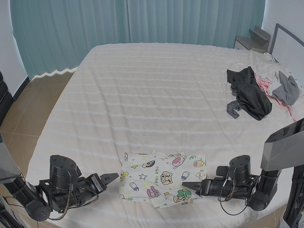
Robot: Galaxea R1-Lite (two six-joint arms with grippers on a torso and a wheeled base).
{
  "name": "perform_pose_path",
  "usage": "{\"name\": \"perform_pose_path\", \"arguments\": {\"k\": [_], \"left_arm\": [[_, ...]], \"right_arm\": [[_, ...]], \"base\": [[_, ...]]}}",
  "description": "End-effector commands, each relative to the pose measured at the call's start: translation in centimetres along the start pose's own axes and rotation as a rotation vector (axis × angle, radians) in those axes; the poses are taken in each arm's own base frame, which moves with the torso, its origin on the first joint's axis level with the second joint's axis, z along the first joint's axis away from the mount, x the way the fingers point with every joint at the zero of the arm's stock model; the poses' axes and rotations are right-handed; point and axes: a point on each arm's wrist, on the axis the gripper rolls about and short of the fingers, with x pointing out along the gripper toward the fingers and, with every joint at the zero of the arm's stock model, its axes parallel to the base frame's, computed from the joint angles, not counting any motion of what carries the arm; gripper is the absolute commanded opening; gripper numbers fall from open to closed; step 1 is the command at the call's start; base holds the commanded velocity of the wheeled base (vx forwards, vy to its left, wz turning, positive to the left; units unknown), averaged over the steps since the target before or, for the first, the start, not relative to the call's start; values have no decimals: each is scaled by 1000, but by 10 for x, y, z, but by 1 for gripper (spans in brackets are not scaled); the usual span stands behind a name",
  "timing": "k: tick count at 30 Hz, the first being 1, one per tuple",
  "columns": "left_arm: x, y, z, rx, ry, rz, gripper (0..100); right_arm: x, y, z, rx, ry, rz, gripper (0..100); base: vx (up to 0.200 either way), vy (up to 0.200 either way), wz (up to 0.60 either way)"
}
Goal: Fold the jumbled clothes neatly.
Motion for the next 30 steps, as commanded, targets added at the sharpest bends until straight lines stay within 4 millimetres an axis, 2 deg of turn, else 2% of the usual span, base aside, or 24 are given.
{"name": "perform_pose_path", "arguments": {"k": [1, 9, 10, 21, 30], "left_arm": [[1, 1, 0, 0, 2, 4, 100], [2, 1, -1, -1, 8, 9, 100], [2, 1, -1, -1, 8, 9, 100], [2, 1, -1, -1, 7, 8, 100], [2, 1, -1, -1, 7, 8, 100]], "right_arm": [[4, -1, -8, -9, 32, -6, 100], [7, -3, -15, -28, 36, 6, 100], [8, -4, -15, -29, 32, 11, 0], [-6, -13, -24, -81, 72, -35, 0], [-19, -22, -13, -56, 38, -50, 0]], "base": [[0, 0, 0], [0, 0, 0], [0, 0, 0], [0, 0, 0], [0, 0, 0]]}}
